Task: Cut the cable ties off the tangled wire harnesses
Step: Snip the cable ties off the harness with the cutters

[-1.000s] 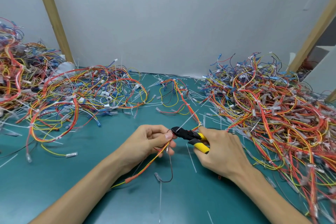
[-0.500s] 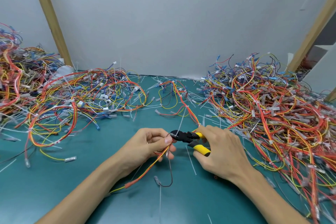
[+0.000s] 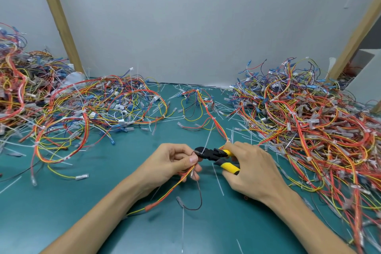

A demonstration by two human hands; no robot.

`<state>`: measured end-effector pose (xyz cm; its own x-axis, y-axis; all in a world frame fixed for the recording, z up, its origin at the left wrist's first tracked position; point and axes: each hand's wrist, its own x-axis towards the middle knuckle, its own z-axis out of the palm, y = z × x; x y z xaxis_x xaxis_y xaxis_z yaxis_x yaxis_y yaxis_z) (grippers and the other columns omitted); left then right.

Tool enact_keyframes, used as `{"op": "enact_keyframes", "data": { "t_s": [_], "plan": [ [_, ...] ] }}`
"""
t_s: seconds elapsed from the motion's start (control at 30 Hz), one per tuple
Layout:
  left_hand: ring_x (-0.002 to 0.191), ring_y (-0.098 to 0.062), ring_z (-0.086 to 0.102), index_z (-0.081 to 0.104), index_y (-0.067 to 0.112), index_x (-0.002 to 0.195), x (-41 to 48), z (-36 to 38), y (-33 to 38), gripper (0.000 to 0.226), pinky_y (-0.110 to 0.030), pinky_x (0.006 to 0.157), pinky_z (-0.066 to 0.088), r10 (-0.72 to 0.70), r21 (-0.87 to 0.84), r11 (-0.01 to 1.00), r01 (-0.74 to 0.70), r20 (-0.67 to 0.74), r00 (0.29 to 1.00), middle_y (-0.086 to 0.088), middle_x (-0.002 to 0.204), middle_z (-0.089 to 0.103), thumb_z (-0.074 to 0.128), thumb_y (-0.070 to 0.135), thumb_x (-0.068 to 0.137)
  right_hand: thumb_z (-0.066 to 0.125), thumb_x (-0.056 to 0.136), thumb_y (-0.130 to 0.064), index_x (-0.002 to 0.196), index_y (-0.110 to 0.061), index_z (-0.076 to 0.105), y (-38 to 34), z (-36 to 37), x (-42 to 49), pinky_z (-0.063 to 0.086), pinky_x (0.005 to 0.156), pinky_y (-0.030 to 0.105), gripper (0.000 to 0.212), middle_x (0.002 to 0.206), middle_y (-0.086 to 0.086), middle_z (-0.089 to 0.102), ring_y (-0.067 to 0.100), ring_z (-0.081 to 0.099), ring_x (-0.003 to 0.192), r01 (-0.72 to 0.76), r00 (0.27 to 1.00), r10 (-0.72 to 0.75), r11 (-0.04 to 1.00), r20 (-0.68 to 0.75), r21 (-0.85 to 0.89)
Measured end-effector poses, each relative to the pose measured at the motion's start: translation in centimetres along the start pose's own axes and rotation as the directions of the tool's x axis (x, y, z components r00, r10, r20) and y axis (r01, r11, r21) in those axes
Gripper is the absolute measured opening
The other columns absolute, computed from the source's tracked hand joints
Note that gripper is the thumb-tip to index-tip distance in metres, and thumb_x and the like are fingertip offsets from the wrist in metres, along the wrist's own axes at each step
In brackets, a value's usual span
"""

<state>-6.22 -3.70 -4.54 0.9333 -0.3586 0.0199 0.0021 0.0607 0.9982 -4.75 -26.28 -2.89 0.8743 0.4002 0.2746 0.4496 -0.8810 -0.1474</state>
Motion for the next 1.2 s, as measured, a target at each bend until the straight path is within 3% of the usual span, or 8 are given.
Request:
{"op": "enact_keyframes", "data": {
  "t_s": [0.27, 0.4, 0.47, 0.57, 0.67, 0.8, 0.97, 1.2],
  "plan": [
    [0.066, -0.022, 0.069, 0.061, 0.002, 0.087, 0.2, 0.5, -0.2, 0.023, -0.020, 0.053, 0.047, 0.037, 0.002, 0.999, -0.037, -0.092, 0.995, -0.008, 0.075, 0.071, 0.064, 0.024, 0.083, 0.064, 0.081, -0.056, 0.110, -0.039, 0.060, 0.2, 0.0, 0.1, 0.044, 0.066, 0.030, 0.035, 0.085, -0.012, 0.065, 0.015, 0.061, 0.084, -0.043, 0.998, 0.045, 0.998, -0.050, 0.050],
    [0.067, -0.020, 0.070, 0.063, 0.002, 0.089, 0.3, 0.4, -0.2, 0.027, -0.019, 0.053, 0.047, 0.037, -0.001, 0.999, -0.038, -0.128, 0.991, -0.007, 0.076, 0.072, 0.065, 0.028, 0.082, 0.072, 0.078, -0.056, 0.102, -0.028, 0.065, 0.2, 0.3, 0.2, 0.049, 0.065, 0.034, 0.038, 0.084, -0.008, 0.065, 0.020, 0.062, 0.082, -0.020, 0.985, 0.031, 0.998, -0.171, 0.066],
    [0.068, -0.020, 0.070, 0.064, 0.003, 0.090, 0.3, 0.3, -0.2, 0.028, -0.019, 0.053, 0.046, 0.033, -0.015, 0.999, -0.036, -0.139, 0.990, -0.007, 0.078, 0.072, 0.066, 0.029, 0.082, 0.066, 0.076, -0.062, 0.098, -0.027, 0.069, 0.2, 0.3, 0.0, 0.051, 0.061, 0.034, 0.041, 0.085, -0.007, 0.068, 0.020, 0.064, 0.080, 0.025, 0.966, 0.000, 0.996, -0.258, 0.091],
    [0.067, -0.018, 0.069, 0.065, 0.004, 0.092, 0.3, 0.3, -0.2, 0.027, -0.018, 0.053, 0.046, 0.023, -0.048, 0.998, -0.030, -0.148, 0.989, -0.007, 0.079, 0.073, 0.066, 0.029, 0.083, 0.048, 0.078, -0.074, 0.092, -0.032, 0.069, -0.1, 0.3, -0.1, 0.043, 0.052, 0.031, 0.048, 0.073, -0.009, 0.064, 0.017, 0.061, 0.071, 0.028, 0.962, -0.021, 0.999, -0.272, 0.024],
    [0.066, -0.015, 0.068, 0.066, 0.006, 0.092, 0.2, 0.3, -0.1, 0.026, -0.016, 0.052, 0.045, 0.017, -0.072, 0.997, -0.028, -0.153, 0.988, -0.005, 0.078, 0.073, 0.065, 0.030, 0.083, 0.049, 0.081, -0.074, 0.082, -0.032, 0.071, -0.5, 0.6, -0.1, 0.037, 0.048, 0.027, 0.048, 0.061, -0.009, 0.059, 0.018, 0.060, 0.060, 0.010, 0.946, -0.015, 1.000, -0.325, -0.019],
    [0.064, -0.017, 0.067, 0.064, -0.002, 0.094, 0.1, 0.5, 0.0, 0.032, -0.017, 0.052, 0.045, 0.046, -0.045, 0.998, -0.053, -0.131, 0.990, -0.006, 0.075, 0.071, 0.065, 0.028, 0.083, 0.040, 0.083, -0.075, 0.065, -0.027, 0.054, -0.9, 0.5, -0.4, 0.033, 0.047, 0.029, 0.054, 0.055, -0.007, 0.052, 0.015, 0.051, 0.054, -0.073, 0.948, 0.079, 0.997, -0.308, 0.030],
    [0.063, -0.017, 0.067, 0.062, -0.004, 0.092, 0.0, 0.5, 0.3, 0.033, -0.018, 0.054, 0.045, 0.058, -0.021, 0.998, -0.061, -0.132, 0.990, -0.008, 0.075, 0.071, 0.066, 0.027, 0.082, 0.035, 0.087, -0.071, 0.069, -0.031, 0.045, -1.1, 0.3, -0.4, 0.028, 0.049, 0.028, 0.045, 0.057, -0.009, 0.045, 0.012, 0.040, 0.055, -0.047, 0.950, 0.057, 0.998, -0.306, 0.041],
    [0.063, -0.018, 0.067, 0.062, -0.003, 0.091, 0.0, 0.5, 0.2, 0.030, -0.020, 0.052, 0.046, 0.047, -0.030, 0.998, -0.052, -0.143, 0.989, -0.009, 0.075, 0.071, 0.066, 0.026, 0.082, 0.035, 0.088, -0.070, 0.083, -0.031, 0.059, -1.1, 0.7, -0.3, 0.030, 0.056, 0.027, 0.047, 0.067, -0.012, 0.052, 0.014, 0.052, 0.067, -0.023, 0.958, 0.022, 1.000, -0.287, -0.001]
  ]
}}
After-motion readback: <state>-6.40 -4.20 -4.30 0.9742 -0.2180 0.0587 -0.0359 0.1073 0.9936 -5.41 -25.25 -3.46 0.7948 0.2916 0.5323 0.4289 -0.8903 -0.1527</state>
